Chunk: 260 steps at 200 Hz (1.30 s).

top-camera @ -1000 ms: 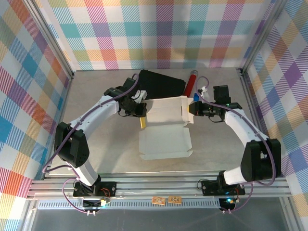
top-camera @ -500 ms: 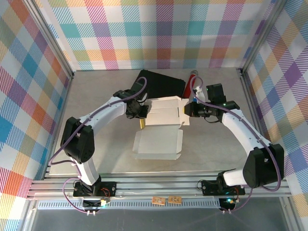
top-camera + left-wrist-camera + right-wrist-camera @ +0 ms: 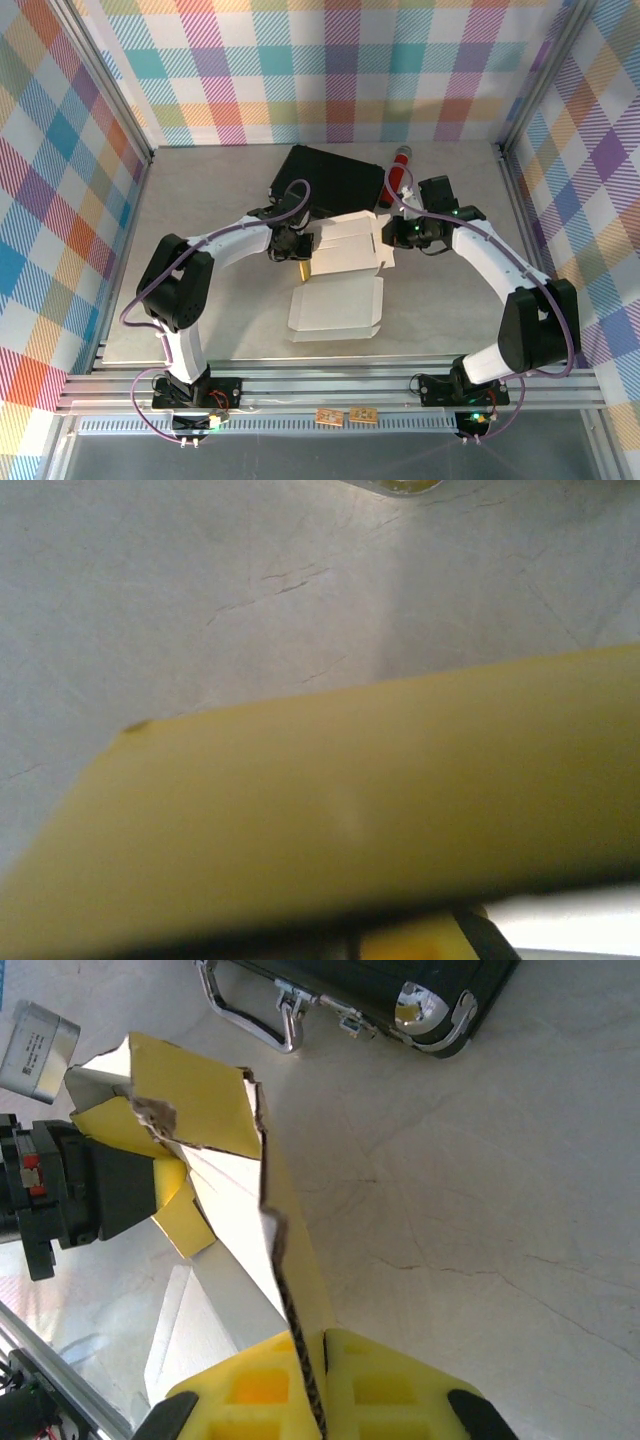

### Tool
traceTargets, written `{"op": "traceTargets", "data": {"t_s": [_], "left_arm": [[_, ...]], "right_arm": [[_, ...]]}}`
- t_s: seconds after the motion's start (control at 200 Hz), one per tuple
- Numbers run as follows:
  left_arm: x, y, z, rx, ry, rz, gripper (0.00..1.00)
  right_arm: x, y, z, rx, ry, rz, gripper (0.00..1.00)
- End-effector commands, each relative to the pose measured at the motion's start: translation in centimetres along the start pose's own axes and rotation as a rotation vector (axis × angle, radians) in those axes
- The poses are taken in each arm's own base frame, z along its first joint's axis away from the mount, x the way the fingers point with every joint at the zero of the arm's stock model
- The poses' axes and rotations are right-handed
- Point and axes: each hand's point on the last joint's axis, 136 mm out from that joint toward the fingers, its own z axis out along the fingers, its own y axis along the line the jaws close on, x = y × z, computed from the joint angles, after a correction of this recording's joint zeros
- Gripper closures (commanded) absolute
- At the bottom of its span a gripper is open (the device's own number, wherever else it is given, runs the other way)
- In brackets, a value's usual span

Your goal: Fold the paper box

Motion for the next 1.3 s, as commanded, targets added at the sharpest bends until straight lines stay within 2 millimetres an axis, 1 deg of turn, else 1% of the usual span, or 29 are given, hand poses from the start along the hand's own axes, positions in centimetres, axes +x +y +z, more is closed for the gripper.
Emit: {"op": "traceTargets", "data": {"t_s": [0.0,0.125,0.245,0.365,0.44,0.535,0.605,0.79,0.865,0.935,1.08,1.295], "left_arm": [[1.6,2.8,2.5,-0.111,0.056,-0.038,1.0],[1.6,3.4,3.0,-0.148,0.064,-0.042,1.0],[1.6,4.2,3.3,-0.228,0.083,-0.03,1.0],[1.6,5.0,3.0,-0.329,0.086,0.004,1.0],[1.8,5.1,2.9,-0.348,0.089,0.012,1.0],[1.9,4.7,3.0,-0.305,0.075,0.001,1.0],[1.7,3.7,2.6,-0.244,0.045,-0.01,1.0],[0.7,1.5,0.7,-0.11,-0.032,-0.03,0.84],[0.3,0.8,-0.2,-0.075,-0.056,-0.031,0.8],[0.0,0.4,-0.9,-0.048,-0.074,-0.034,0.79],[0.3,0.1,-1.4,-0.022,-0.073,-0.038,0.75],[0.7,0.7,-2.1,-0.026,-0.085,-0.057,0.75]], "right_arm": [[-1.2,1.2,-1.0,0.0,-0.021,0.004,1.0],[-1.7,2.0,-1.5,0.007,-0.027,-0.002,1.0],[-1.9,2.8,-1.6,0.015,-0.021,-0.017,1.0],[-1.9,2.8,-1.4,0.03,-0.014,-0.008,1.0],[-1.9,2.7,-1.2,0.034,-0.012,-0.006,1.0],[-1.8,2.3,-0.8,0.047,-0.004,-0.004,1.0],[-1.6,2.0,-0.6,0.058,0.004,-0.002,1.0],[-1.0,1.0,0.0,0.089,0.023,0.014,1.0],[-0.8,0.6,0.1,0.103,0.03,0.021,1.0],[-0.7,0.3,0.3,0.118,0.037,0.028,1.0],[-0.6,0.0,0.3,0.132,0.037,0.034,1.0],[-0.6,0.0,0.4,0.134,0.042,0.035,1.0]]}}
